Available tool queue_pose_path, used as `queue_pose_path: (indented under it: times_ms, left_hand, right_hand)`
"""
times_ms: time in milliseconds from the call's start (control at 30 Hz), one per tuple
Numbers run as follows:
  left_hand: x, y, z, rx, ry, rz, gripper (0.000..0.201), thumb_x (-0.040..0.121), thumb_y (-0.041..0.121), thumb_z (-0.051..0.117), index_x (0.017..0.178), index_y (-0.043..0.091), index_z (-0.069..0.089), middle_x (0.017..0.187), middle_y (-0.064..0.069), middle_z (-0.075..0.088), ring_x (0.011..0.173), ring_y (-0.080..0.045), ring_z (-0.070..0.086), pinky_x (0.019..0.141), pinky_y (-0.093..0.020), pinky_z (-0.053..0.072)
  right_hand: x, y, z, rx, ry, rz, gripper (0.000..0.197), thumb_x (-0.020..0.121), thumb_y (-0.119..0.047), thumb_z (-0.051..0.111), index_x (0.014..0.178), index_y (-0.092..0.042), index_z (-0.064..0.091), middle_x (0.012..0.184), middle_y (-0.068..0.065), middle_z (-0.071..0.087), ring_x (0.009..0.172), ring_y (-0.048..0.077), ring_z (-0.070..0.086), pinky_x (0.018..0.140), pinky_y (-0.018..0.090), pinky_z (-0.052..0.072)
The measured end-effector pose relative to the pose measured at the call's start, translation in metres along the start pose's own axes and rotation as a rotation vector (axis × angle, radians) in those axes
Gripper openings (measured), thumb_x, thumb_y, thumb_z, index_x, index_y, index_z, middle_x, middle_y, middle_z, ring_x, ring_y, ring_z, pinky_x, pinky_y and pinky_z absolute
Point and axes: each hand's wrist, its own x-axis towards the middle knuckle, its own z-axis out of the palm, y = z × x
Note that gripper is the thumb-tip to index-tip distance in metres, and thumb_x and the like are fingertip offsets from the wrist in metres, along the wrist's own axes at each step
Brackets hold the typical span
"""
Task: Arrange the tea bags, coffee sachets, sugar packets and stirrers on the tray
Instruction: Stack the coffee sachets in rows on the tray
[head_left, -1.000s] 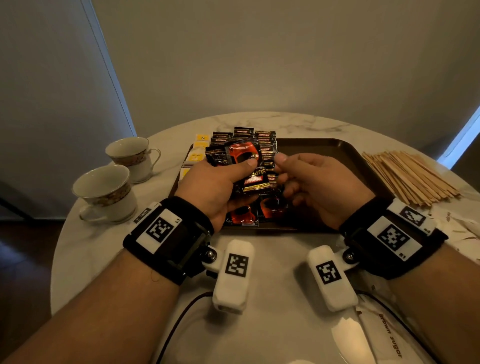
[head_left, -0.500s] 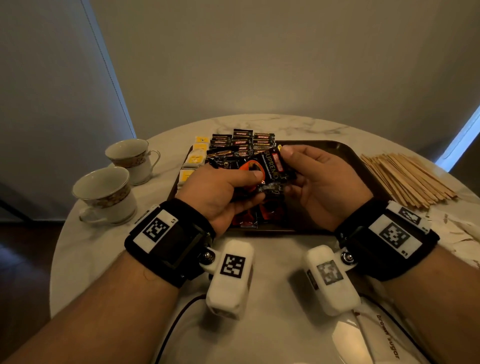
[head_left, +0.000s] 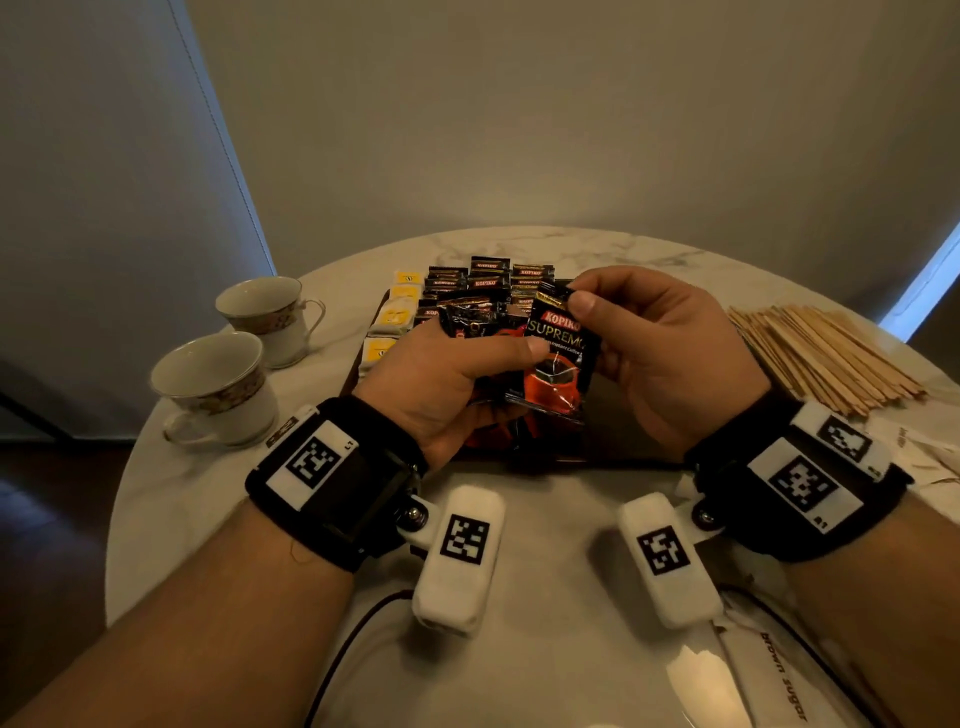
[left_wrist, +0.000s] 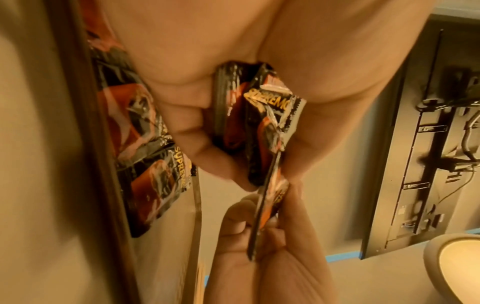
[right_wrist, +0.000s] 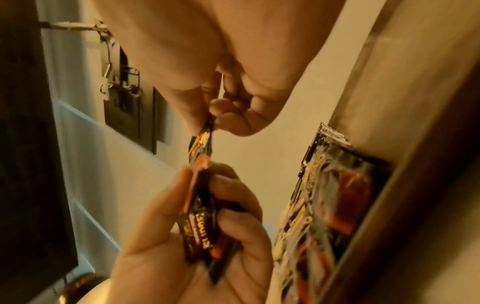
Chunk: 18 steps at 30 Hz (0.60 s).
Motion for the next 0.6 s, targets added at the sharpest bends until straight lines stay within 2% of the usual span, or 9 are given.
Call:
queue_pose_path:
  times_ms: [67,167,200,233,300,400,500,600]
  left_hand:
    - [-0.0007,0.0016,0.0007,-0.019,-0.038,0.019,0.054,0.077,0.003,0.075,0.130,0.009,0.064,0.120,-0.018,0.074,0.109,-0.035,0.073,0.093,-0.053,0.059]
    - [0.0000,0.0028,0.0002,-0.059,-0.049,0.094,0.059,0.078,-0.004,0.072,0.135,0.002,0.059,0.123,-0.024,0.071,0.111,-0.040,0.071,0.087,-0.052,0.061]
    - [0.0007,0.0026,-0.0004,-0.069,-0.043,0.120,0.059,0.079,-0.005,0.071,0.136,0.000,0.057,0.124,-0.027,0.069,0.112,-0.042,0.070,0.088,-0.054,0.060]
    - [0.0011,0.0022,-0.0005,-0.077,-0.041,0.141,0.059,0.080,-0.006,0.071,0.137,-0.002,0.057,0.124,-0.029,0.068,0.112,-0.044,0.069,0.088,-0.054,0.060]
    - [0.0019,0.0009,-0.0005,-0.093,-0.038,0.174,0.056,0.082,-0.006,0.071,0.136,-0.004,0.057,0.124,-0.031,0.067,0.112,-0.047,0.068,0.088,-0.055,0.059]
    - [0.0003,0.0006,0.0026,-0.096,-0.024,0.196,0.052,0.083,-0.007,0.071,0.133,-0.004,0.058,0.123,-0.031,0.068,0.111,-0.047,0.069,0.090,-0.057,0.059]
    - [0.0013,0.0015,0.0016,-0.057,0.048,0.202,0.048,0.086,-0.010,0.068,0.132,-0.005,0.059,0.120,-0.027,0.071,0.107,-0.043,0.072,0.084,-0.054,0.061]
    - [0.0027,0.0013,-0.0001,-0.040,0.120,0.174,0.043,0.087,-0.010,0.067,0.129,-0.003,0.063,0.115,-0.024,0.074,0.103,-0.039,0.074,0.077,-0.047,0.062]
  right_hand:
    - [-0.0002,-0.0015,-0.0012,0.054,0.023,0.065,0.012,0.087,-0.012,0.070,0.097,-0.007,0.070,0.098,0.010,0.076,0.090,0.026,0.074,0.070,0.036,0.060]
    - [-0.0020,-0.0059,-0.0015,0.052,-0.018,0.227,0.045,0.085,-0.029,0.073,0.119,-0.001,0.067,0.107,0.018,0.075,0.094,0.035,0.069,0.090,0.050,0.054]
    - [-0.0029,-0.0076,-0.0013,0.053,-0.037,0.278,0.055,0.084,-0.032,0.073,0.127,0.002,0.064,0.100,0.016,0.076,0.087,0.032,0.067,0.088,0.047,0.053]
    - [-0.0037,-0.0092,-0.0005,0.065,-0.042,0.311,0.059,0.083,-0.033,0.072,0.129,0.002,0.061,0.089,0.010,0.074,0.077,0.025,0.064,0.082,0.040,0.052]
    - [-0.0044,-0.0085,0.0002,0.099,-0.027,0.331,0.049,0.084,-0.033,0.072,0.122,-0.002,0.064,0.073,0.001,0.066,0.067,0.014,0.053,0.070,0.029,0.047]
    - [-0.0061,-0.0062,0.0032,0.125,0.043,0.321,0.030,0.093,-0.030,0.068,0.112,-0.006,0.068,0.066,-0.003,0.066,0.063,0.010,0.052,0.069,0.027,0.048]
    - [-0.0069,-0.0080,0.0047,0.100,0.040,0.254,0.017,0.094,-0.023,0.067,0.101,-0.008,0.070,0.077,0.001,0.072,0.064,0.010,0.059,0.060,0.022,0.053]
    - [-0.0063,-0.0080,0.0036,0.022,0.033,0.206,0.004,0.094,-0.008,0.066,0.094,-0.008,0.070,0.083,0.003,0.074,0.069,0.011,0.066,0.059,0.022,0.057]
